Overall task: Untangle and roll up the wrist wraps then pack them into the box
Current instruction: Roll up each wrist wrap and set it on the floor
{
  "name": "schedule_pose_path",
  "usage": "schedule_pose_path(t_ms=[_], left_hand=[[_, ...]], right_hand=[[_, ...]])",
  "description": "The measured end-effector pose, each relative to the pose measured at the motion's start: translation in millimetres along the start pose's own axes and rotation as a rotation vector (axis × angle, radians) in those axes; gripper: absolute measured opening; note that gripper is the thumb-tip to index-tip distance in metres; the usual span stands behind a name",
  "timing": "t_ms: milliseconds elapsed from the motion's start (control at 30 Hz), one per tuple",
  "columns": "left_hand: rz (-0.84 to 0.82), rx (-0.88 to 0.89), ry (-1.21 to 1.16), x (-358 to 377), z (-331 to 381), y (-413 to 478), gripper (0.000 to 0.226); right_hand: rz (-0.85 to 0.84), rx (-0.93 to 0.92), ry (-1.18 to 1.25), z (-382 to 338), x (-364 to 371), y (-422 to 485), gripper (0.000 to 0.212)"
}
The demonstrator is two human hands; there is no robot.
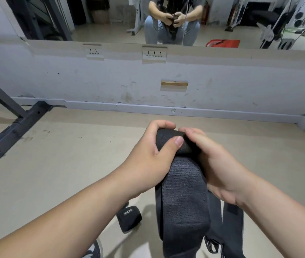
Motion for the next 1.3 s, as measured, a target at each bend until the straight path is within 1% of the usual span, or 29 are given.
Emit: schedule_pose_path(t_ms=[67, 167, 233, 300, 367, 400, 433, 500, 567, 633, 767, 800, 900, 967, 1067, 1167, 1233, 1300], left_hand=[[-0.037, 0.063, 0.143, -1, -1, -2, 0.034], [-0.076, 0.153, 0.384, -2, 1, -4, 0.044], [-0.087, 0.242, 0.543, -2, 1, -2, 0.045], [-0.064, 0.311, 0.679, 0, 0, -1, 0.047], [-0.043, 0.318, 0.752, 2, -2, -1, 0.045], [-0.056, 0.292, 0.734, 3, -2, -2, 0.044], [-0.085, 0.241, 0.663, 3, -2, -3, 0.044], [-0.115, 0.114, 0.414, 1, 2, -2, 0.044], [-0.001, 0.006, 0.199, 0, 7, 0, 0.043], [0.116, -0.078, 0.052, 2, 5, 2, 0.042], [0.104, -0.259, -0.111, 9, -4, -1, 0.067], [0.105, -0.273, -0.130, 10, -4, -2, 0.068], [0.118, -0.259, -0.130, 12, 3, -4, 0.052], [0.130, -0.248, -0.088, 14, 7, -5, 0.047], [0.148, -0.194, 0.012, 14, 6, -7, 0.050], [0.116, -0.179, 0.102, 9, 3, -6, 0.059], [0.073, -0.185, 0.173, 4, 2, -5, 0.054], [0.021, -0.186, 0.200, -1, 0, -4, 0.049]], right_hand=[[-0.007, 0.080, 0.003, 3, -1, 2, 0.054], [-0.038, 0.120, 0.015, 3, -1, 1, 0.060], [-0.051, 0.117, 0.053, 1, 0, -2, 0.058], [-0.041, 0.092, 0.090, 0, -1, -3, 0.055], [-0.027, 0.062, 0.105, -1, -1, -4, 0.052], [-0.022, 0.050, 0.099, -1, -2, -4, 0.050], [-0.012, 0.035, 0.085, -1, -2, -5, 0.048], [0.015, -0.018, 0.051, 0, -4, -4, 0.042], [0.006, -0.104, 0.001, 0, -4, -3, 0.035], [-0.001, -0.185, -0.067, 0, -3, -2, 0.028], [0.033, -0.270, -0.135, 0, 2, -3, 0.031], [0.036, -0.274, -0.125, 1, 4, -3, 0.032], [0.033, -0.263, -0.090, 0, 9, -4, 0.035], [0.029, -0.243, -0.106, -3, 11, -5, 0.032], [0.075, -0.217, -0.207, -4, 11, -3, 0.029], [0.128, -0.204, -0.356, 2, 8, -1, 0.039], [0.105, -0.181, -0.397, 5, 7, -1, 0.041], [0.085, -0.151, -0.350, 7, 5, -1, 0.042]])
Point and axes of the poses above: each hand's wrist, its own y-axis towards the middle knuckle, its own x-axis out of the palm, z = x × y, the point moved 1 cm from there along y, towards the middle knuckle, and after that the axes turned 3 degrees about -z, right-handed, at the moved point
